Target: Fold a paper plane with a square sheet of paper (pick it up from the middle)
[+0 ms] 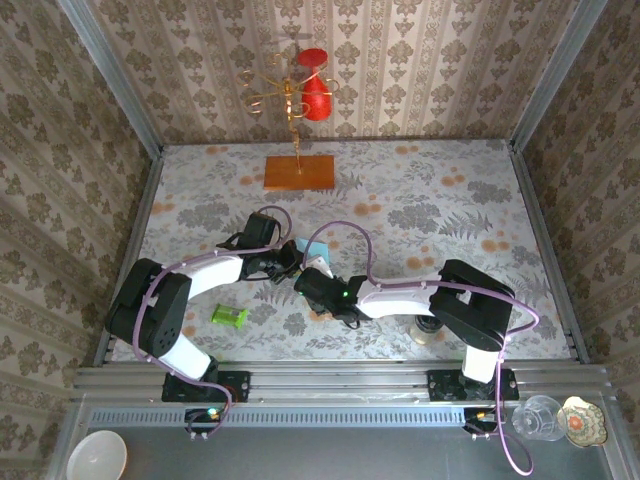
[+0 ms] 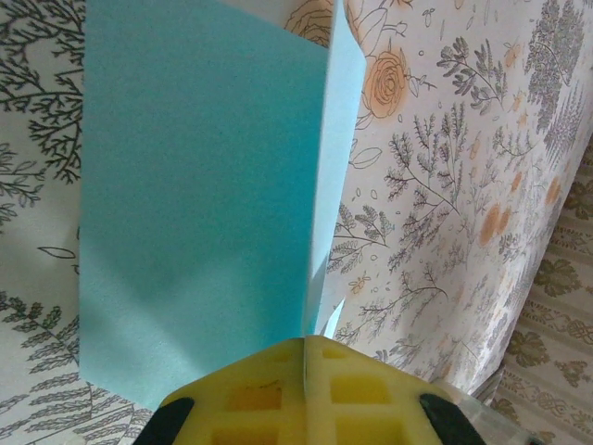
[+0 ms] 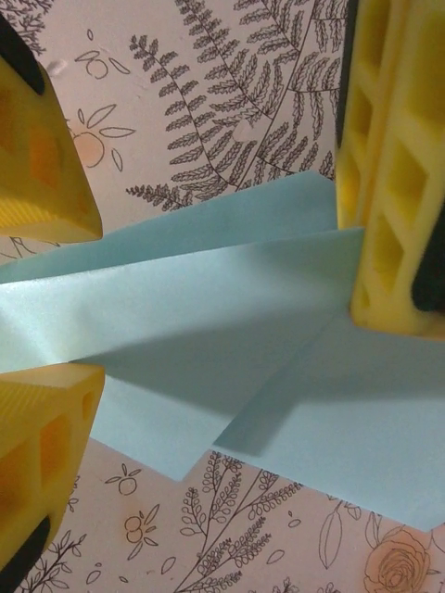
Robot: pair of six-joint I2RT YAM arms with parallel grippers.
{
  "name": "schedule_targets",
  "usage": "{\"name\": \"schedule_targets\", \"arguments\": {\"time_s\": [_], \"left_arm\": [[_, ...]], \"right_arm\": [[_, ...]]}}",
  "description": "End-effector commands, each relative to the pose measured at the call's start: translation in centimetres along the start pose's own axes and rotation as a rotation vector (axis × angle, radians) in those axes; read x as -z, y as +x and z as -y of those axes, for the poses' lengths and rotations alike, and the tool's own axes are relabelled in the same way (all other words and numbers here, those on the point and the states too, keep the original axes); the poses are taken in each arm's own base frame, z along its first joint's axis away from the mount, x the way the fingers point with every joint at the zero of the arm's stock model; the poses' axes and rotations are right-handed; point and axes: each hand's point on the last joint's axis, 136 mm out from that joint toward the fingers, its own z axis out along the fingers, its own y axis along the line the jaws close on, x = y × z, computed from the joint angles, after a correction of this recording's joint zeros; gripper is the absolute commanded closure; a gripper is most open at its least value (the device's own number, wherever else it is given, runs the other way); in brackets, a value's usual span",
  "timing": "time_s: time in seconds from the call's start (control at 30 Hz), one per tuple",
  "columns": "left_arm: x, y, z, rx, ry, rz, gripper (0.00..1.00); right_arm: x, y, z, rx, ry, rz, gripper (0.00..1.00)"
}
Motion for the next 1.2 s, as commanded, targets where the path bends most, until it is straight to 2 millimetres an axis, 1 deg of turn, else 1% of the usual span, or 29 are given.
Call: {"name": "schedule_targets", "arguments": {"time_s": [0.0,0.23,0.63,1.0,1.17], "left_arm": [[0.5,-0.2,1.2,-0.013,0.016,0.014,0.99],[0.5,-0.1,1.1,-0.009,0.016,0.012,0.99],[0.6,0.0,1.2,-0.005,0.019,0.009,0.99],[0.6,0.0,1.2,-0.004,0.02,0.01,0.98],[0.7,0.0,1.2,-0.003,0.018,0.012,0.96]], "right_arm": [[-0.3,-0.8,0.4,0.019,0.054,0.026,0.59],[-0.4,-1.4,0.7,0.035,0.085,0.051,0.6],[-0.8,-1.4,1.1,0.059,0.117,0.058,0.63],[-0.7,-1.1,1.5,0.082,0.129,0.058,0.73],[-0.6,-0.9,1.5,0.09,0.126,0.054,0.75]]}}
